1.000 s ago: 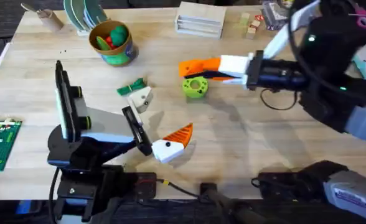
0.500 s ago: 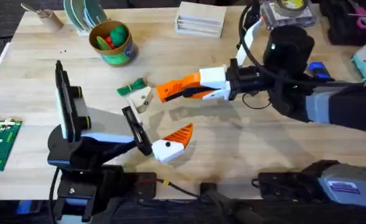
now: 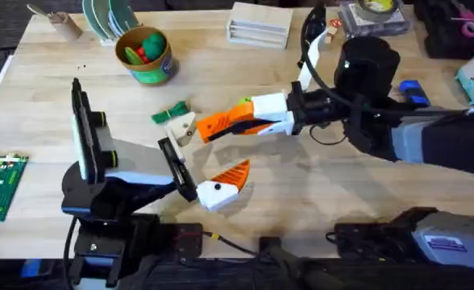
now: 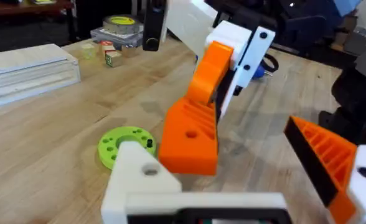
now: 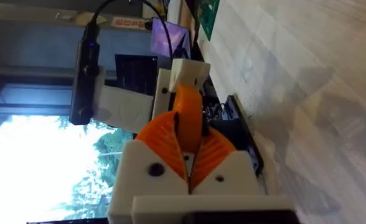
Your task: Pick up the gripper from the table and insert it into the empty holder that is missing its gripper. Then pick up a screw, insert it into the mounting hole, and use the screwdriver to tighten it. Finally, clean up the table by picking up the vegetable and placing it into the bucket.
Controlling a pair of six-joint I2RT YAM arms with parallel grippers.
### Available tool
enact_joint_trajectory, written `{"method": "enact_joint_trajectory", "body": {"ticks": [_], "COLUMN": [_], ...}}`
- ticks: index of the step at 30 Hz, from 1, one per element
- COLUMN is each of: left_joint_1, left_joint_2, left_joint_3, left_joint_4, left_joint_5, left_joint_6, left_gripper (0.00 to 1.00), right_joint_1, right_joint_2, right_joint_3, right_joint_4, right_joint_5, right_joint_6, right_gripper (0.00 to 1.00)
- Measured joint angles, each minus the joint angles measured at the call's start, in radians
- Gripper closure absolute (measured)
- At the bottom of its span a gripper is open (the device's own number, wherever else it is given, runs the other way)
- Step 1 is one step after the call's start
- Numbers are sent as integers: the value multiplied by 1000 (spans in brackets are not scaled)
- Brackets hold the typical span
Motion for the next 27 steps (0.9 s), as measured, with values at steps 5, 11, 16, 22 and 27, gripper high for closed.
{"method": "enact_joint_trajectory", "body": {"ticks": [5,11,16,22,27], "left_joint_1": [0,0,1,1,2], "left_joint_2": [0,0,0,0,0], "left_joint_3": [0,0,0,0,0], "left_joint_4": [0,0,0,-2,-8], "left_joint_5": [0,0,-1,0,-5], "left_joint_6": [0,0,0,-3,-8], "left_gripper": [8,8,8,7,8], "right_joint_1": [14,22,34,37,53], "right_joint_2": [1,22,23,40,54], "right_joint_3": [0,0,0,0,4], "right_joint_4": [5,10,39,60,69], "right_joint_5": [10,38,64,77,92], "right_joint_6": [0,0,2,10,12], "right_gripper": [990,990,990,990,990]}}
